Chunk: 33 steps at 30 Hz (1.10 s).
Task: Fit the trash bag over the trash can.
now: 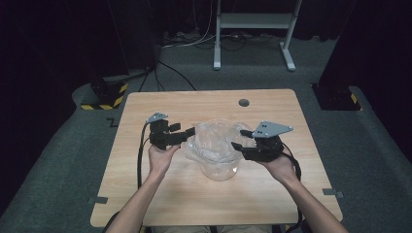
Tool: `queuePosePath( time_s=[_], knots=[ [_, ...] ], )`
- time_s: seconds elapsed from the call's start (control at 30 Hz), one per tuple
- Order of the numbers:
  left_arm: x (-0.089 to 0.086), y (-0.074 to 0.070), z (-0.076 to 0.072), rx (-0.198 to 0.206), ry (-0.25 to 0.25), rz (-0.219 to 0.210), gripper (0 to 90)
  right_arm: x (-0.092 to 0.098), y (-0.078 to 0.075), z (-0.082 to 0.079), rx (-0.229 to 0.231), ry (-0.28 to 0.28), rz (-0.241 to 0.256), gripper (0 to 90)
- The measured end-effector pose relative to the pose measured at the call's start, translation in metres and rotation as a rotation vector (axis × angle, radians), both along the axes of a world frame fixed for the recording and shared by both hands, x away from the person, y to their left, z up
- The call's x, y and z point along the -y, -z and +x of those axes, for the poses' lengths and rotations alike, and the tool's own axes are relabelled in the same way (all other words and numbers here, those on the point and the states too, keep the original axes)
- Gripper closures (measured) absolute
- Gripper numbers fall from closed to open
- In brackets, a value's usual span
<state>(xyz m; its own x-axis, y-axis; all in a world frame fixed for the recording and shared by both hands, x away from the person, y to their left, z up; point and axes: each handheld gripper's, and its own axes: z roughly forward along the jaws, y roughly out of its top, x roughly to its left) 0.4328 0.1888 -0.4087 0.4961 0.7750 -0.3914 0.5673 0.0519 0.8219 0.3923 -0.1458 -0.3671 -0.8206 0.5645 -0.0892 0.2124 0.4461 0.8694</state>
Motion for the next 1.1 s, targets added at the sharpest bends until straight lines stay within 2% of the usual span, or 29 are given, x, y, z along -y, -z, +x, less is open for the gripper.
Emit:
queuePosePath(
  time_s=[0.13, 0.23, 0.43, 0.5, 0.57, 0.73, 0.93, 1.1],
  knots=[
    [0.004, -0.005, 0.003, 0.022, 0.010, -0.004, 22.6, 0.002, 0.002, -0.005, -0.014, -0.004, -0.006, 46.1],
    [0.010, -0.007, 0.007, 0.037, 0.028, 0.010, 22.8, 0.004, 0.004, -0.010, -0.023, -0.001, -0.017, 46.0],
    [0.024, -0.008, 0.016, 0.039, 0.067, 0.010, 23.2, 0.011, 0.012, -0.016, -0.043, 0.033, -0.037, 45.9],
    [0.028, -0.008, 0.018, 0.042, 0.074, 0.009, 23.4, 0.015, 0.015, -0.018, -0.049, 0.046, -0.022, 45.9],
    [0.031, -0.008, 0.020, 0.044, 0.083, 0.017, 23.5, 0.018, 0.015, -0.019, -0.048, 0.060, -0.029, 45.8],
    [0.035, -0.007, 0.021, 0.042, 0.091, 0.015, 24.3, 0.023, 0.016, -0.022, -0.059, 0.066, -0.033, 45.9],
    [0.032, -0.007, 0.019, 0.045, 0.087, 0.010, 24.8, 0.032, 0.020, -0.015, -0.103, 0.054, -0.023, 48.1],
    [0.031, -0.007, 0.015, 0.049, 0.095, 0.026, 25.7, 0.044, 0.026, -0.005, -0.131, 0.070, 0.024, 53.4]
  ],
)
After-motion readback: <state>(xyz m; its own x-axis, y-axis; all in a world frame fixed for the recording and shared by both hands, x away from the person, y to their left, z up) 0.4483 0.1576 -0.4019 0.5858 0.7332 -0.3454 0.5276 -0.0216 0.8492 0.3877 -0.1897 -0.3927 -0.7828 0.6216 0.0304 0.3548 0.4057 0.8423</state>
